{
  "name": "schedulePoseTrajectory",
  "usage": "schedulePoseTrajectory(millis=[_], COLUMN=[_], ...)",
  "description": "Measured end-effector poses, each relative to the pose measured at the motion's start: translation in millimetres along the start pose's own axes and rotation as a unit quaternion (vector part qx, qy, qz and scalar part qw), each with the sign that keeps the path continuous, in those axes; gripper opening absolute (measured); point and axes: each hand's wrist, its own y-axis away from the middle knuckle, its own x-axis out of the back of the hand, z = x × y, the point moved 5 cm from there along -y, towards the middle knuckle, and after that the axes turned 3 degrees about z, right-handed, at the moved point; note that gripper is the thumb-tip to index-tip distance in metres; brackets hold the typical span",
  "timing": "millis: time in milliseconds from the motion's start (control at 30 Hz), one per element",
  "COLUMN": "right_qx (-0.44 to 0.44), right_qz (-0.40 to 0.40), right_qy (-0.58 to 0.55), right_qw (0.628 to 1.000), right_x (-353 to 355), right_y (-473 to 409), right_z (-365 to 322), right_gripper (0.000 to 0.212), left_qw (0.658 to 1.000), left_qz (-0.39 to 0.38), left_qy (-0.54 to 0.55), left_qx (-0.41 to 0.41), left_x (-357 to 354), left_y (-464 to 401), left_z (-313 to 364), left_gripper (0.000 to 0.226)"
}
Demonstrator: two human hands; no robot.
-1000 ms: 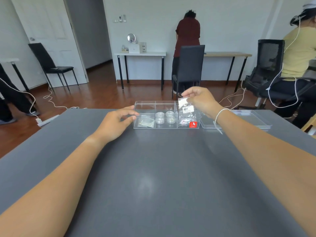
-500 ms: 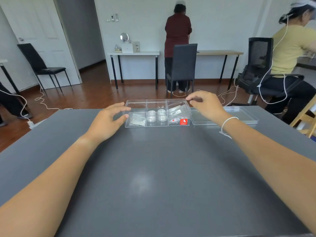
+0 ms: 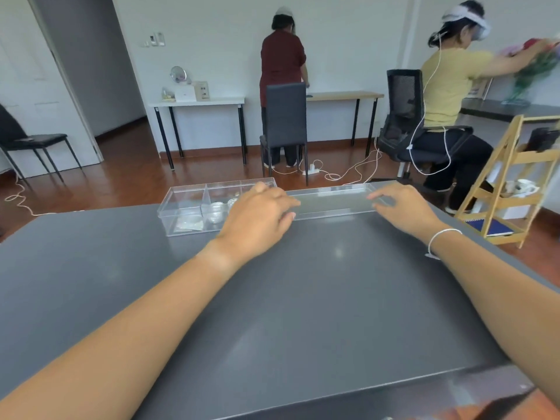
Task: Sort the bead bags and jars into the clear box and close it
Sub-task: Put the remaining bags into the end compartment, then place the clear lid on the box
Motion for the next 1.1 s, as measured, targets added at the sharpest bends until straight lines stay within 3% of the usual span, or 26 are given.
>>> schedulePoseTrajectory(millis=[167, 333, 667, 867, 1100], right_qx=[-0.022, -0.038, -0.065, -0.058, -0.032], right_qz=[-0.04, -0.045, 0.0, 0.079, 0.116], right_qy=[0.03, 0.012, -0.059, -0.127, -0.182], right_qw=[0.999, 0.998, 0.996, 0.987, 0.976], right_x=[4.9, 3.0, 13.7, 35.8, 44.6], right_y=[5.1, 3.2, -0.1, 2.9, 2.5], right_z=[18.0, 20.9, 26.7, 25.7, 14.9], right_gripper=[0.021, 0.016, 0.013, 0.011, 0.011], left_qw=[0.989, 0.981, 0.99, 0.996, 0.992], left_qz=[-0.139, -0.162, -0.087, -0.005, 0.103], left_qy=[-0.044, -0.077, 0.017, 0.043, 0.062], left_qx=[0.026, 0.067, 0.11, 0.076, 0.035], left_x=[-43.0, -59.7, -60.3, -44.4, -8.4], left_y=[-18.3, -22.9, -21.0, -23.8, -20.9], left_z=[25.8, 22.4, 12.9, 17.1, 15.3], left_gripper=[0.035, 0.033, 0.032, 0.027, 0.022])
